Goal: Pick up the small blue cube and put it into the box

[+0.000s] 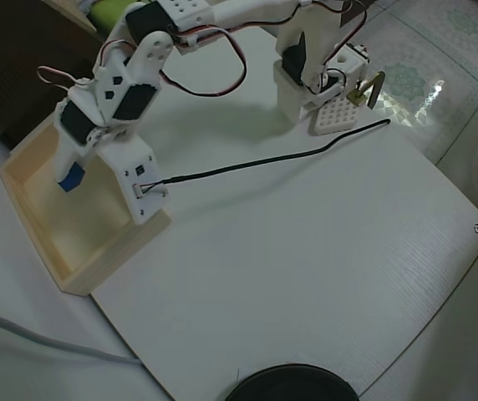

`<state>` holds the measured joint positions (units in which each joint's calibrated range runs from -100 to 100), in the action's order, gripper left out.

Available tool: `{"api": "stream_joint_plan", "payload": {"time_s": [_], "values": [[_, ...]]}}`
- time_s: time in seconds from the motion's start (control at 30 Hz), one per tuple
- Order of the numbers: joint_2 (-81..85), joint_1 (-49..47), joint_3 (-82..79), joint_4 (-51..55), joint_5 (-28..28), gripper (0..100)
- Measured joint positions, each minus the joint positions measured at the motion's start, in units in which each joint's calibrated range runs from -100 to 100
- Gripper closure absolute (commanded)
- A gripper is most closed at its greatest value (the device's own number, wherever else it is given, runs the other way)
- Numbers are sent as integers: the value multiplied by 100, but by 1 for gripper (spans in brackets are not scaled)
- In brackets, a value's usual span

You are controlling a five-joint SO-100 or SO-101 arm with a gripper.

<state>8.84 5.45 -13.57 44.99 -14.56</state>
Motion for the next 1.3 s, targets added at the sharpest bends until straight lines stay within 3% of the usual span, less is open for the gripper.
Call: {"api": "stream_joint_plan", "payload": {"time_s": [0.9,1.3], "values": [[0,22,0,0,37,84],[1202,96,-208,307,1169,84]]}}
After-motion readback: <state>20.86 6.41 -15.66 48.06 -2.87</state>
